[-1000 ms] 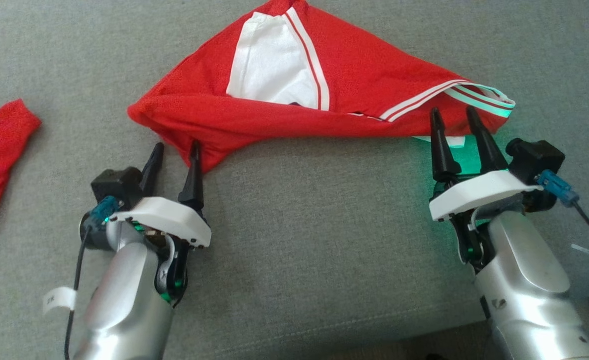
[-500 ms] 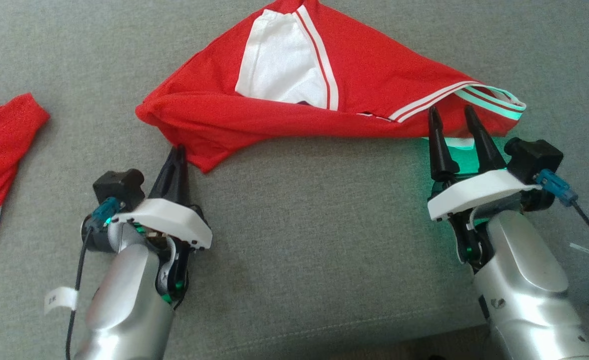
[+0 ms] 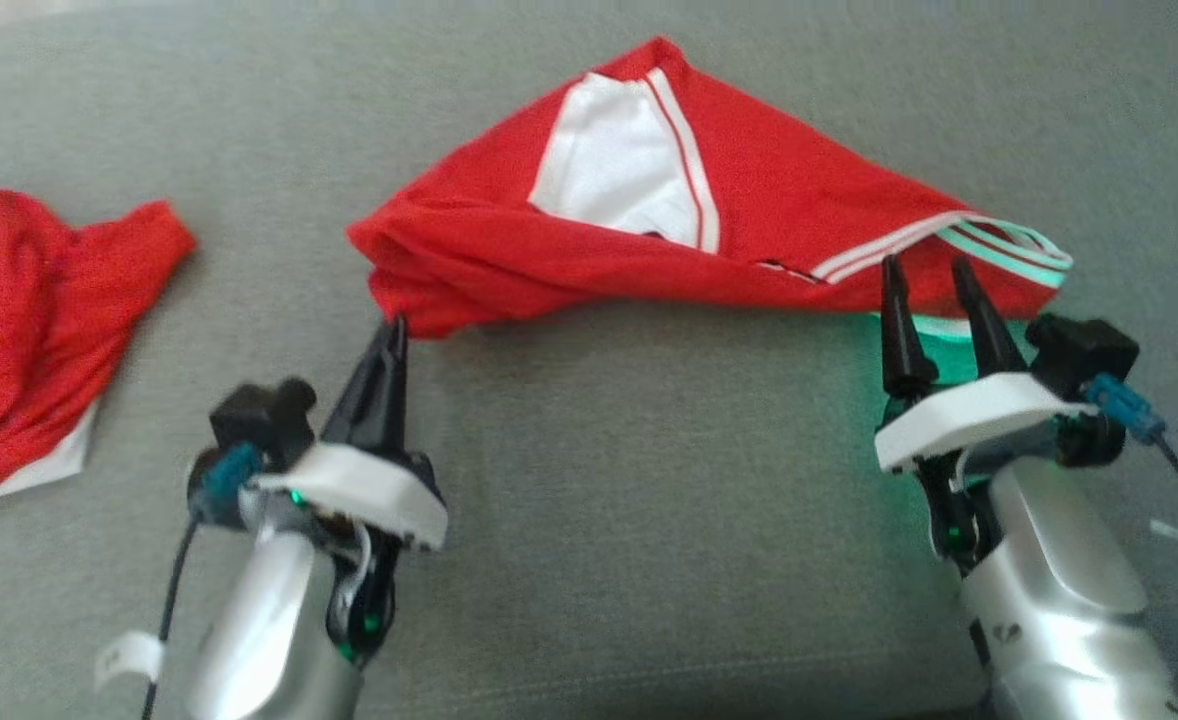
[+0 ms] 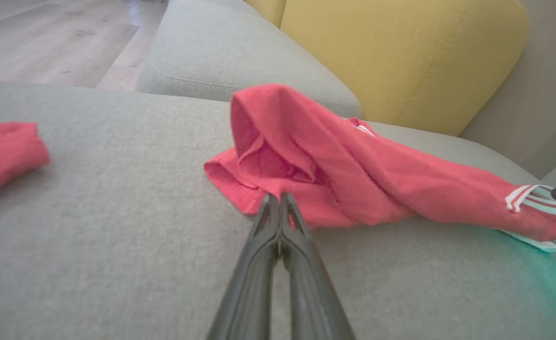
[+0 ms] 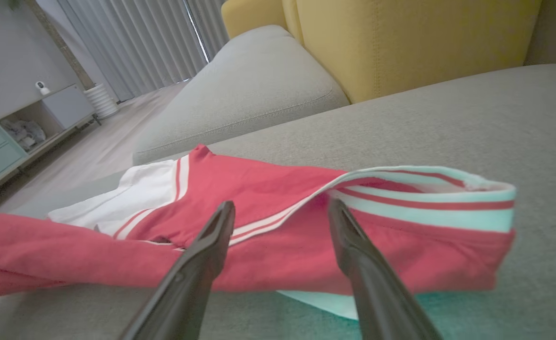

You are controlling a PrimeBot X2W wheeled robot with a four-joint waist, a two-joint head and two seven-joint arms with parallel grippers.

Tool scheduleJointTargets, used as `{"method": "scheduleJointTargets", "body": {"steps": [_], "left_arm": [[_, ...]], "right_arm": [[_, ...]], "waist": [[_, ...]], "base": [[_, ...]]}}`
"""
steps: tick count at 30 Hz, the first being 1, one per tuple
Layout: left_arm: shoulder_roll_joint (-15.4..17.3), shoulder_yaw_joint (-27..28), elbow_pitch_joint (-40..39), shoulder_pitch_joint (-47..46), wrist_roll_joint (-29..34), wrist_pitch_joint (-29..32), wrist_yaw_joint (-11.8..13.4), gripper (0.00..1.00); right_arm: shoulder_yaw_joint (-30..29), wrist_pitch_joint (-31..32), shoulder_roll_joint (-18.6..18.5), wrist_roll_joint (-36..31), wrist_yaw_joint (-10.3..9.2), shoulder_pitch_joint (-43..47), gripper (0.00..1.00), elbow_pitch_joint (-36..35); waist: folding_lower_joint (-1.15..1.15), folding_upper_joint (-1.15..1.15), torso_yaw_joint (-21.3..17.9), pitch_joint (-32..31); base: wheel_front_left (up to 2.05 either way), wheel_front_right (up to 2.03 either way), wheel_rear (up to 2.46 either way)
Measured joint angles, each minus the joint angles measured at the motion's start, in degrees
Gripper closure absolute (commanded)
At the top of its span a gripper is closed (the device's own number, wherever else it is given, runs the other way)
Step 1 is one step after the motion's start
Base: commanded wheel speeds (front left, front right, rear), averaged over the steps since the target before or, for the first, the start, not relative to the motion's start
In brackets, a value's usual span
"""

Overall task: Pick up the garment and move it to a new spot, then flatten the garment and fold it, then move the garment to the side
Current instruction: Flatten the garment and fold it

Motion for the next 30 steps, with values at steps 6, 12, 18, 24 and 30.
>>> {"method": "scheduleJointTargets", "body": {"steps": [6,12,18,24,30], "left_arm": [[0.03,-0.68,-1.11,3.24,0.89,0.01,-1.18,1.0],[0.03,0.83,-1.57,6.86,1.09,0.01,-1.69,1.0],[0.12,5.26,-1.44,9.42,2.29,0.01,-1.68,1.0],[0.11,8.5,-2.75,9.36,3.6,0.03,-2.16,1.0],[0.1,8.81,-4.09,7.31,3.96,0.02,-2.61,1.0]], "right_arm": [[0.1,0.0,0.02,1.09,0.0,1.59,0.0,1.13],[0.49,0.0,0.02,1.67,0.0,1.91,0.0,2.34],[0.29,0.0,0.02,1.96,0.0,3.97,0.0,2.61],[-1.04,0.0,0.02,1.37,0.0,5.36,0.0,2.81],[-1.02,0.0,0.02,1.38,0.0,5.36,0.0,2.45]], "waist": [[0.0,0.0,3.04,-3.18],[0.0,0.0,5.15,-6.69],[0.0,0.0,4.53,-8.16],[0.0,0.0,3.27,-8.55],[0.0,0.0,2.25,-8.5]], "base": [[0.0,0.0,0.0],[0.0,0.0,0.0],[0.0,0.0,0.0],[0.0,0.0,0.0],[0.0,0.0,0.0]]}}
